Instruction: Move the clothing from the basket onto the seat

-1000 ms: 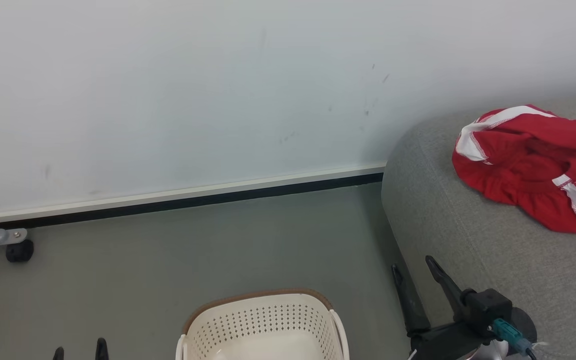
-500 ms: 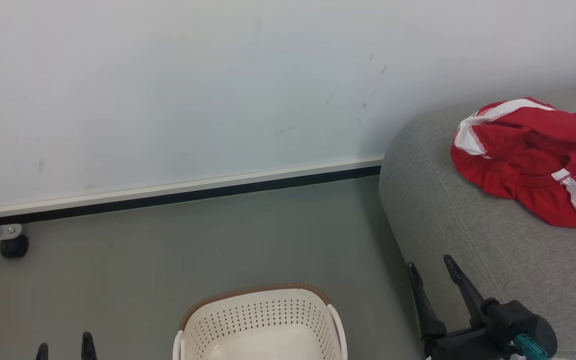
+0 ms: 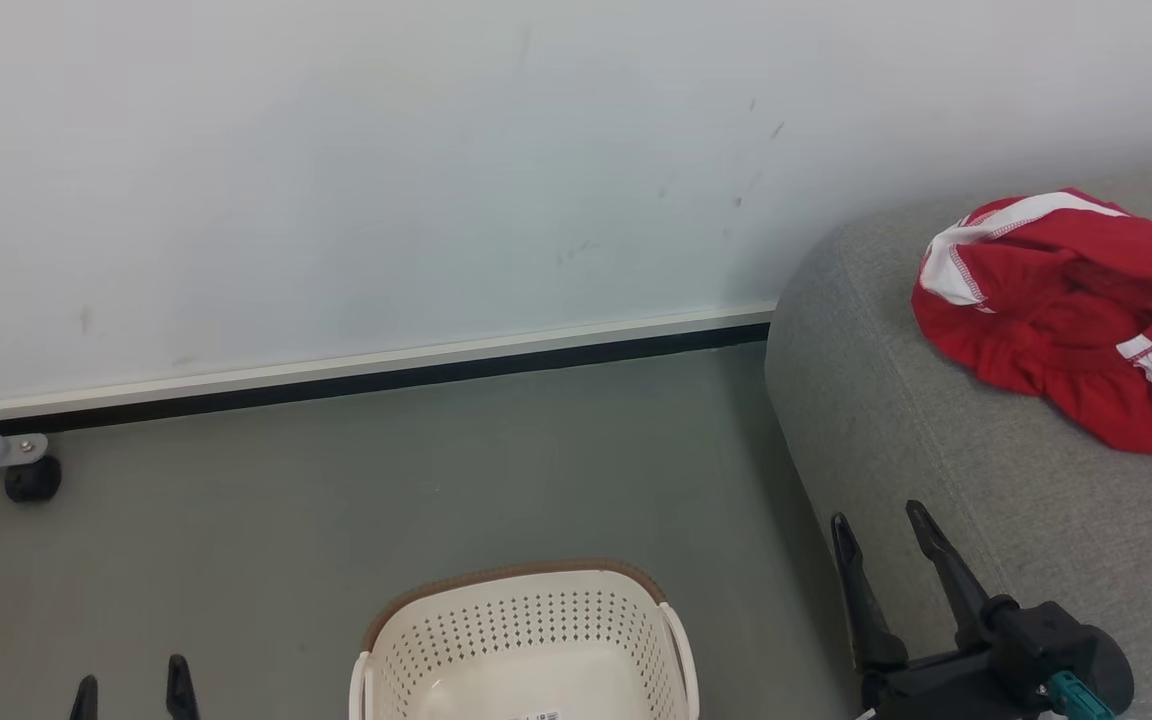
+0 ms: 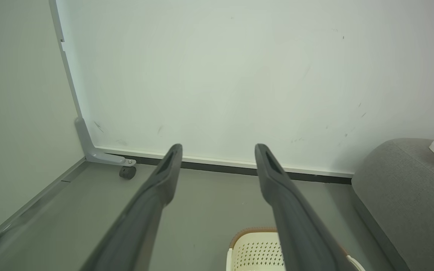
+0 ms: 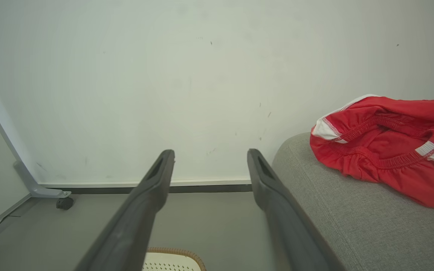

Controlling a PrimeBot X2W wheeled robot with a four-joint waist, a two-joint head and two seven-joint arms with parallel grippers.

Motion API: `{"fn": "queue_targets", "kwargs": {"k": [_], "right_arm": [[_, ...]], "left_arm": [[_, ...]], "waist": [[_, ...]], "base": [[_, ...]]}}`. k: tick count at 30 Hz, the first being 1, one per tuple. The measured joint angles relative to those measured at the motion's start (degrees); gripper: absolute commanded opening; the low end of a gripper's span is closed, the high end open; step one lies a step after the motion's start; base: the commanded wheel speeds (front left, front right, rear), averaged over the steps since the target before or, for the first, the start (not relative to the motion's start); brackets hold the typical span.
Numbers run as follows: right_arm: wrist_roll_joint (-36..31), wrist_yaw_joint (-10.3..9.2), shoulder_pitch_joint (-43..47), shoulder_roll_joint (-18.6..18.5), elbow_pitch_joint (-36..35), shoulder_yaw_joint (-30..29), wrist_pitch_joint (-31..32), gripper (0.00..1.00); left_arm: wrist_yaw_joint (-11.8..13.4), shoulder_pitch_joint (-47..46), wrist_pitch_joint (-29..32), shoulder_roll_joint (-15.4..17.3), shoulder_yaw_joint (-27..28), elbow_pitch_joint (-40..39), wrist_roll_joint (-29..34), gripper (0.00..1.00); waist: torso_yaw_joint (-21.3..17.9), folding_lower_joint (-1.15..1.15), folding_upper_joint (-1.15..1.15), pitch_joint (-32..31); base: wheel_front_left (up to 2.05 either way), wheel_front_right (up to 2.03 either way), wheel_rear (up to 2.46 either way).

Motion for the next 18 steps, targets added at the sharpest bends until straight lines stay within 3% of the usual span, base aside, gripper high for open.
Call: {"fn": "queue_targets", "kwargs": {"k": [18], "right_arm": [[-1.6,-0.05,1.2,0.6,-1.2,-1.5,0.0,1.00]], "left_arm": [[0.0,0.0,0.0,-0.4,0.1,-0.1,1.4,1.00]], "waist": [[0.8,0.00,0.00,-0.6]], "base": [[0.00,0.00,0.00]]}}
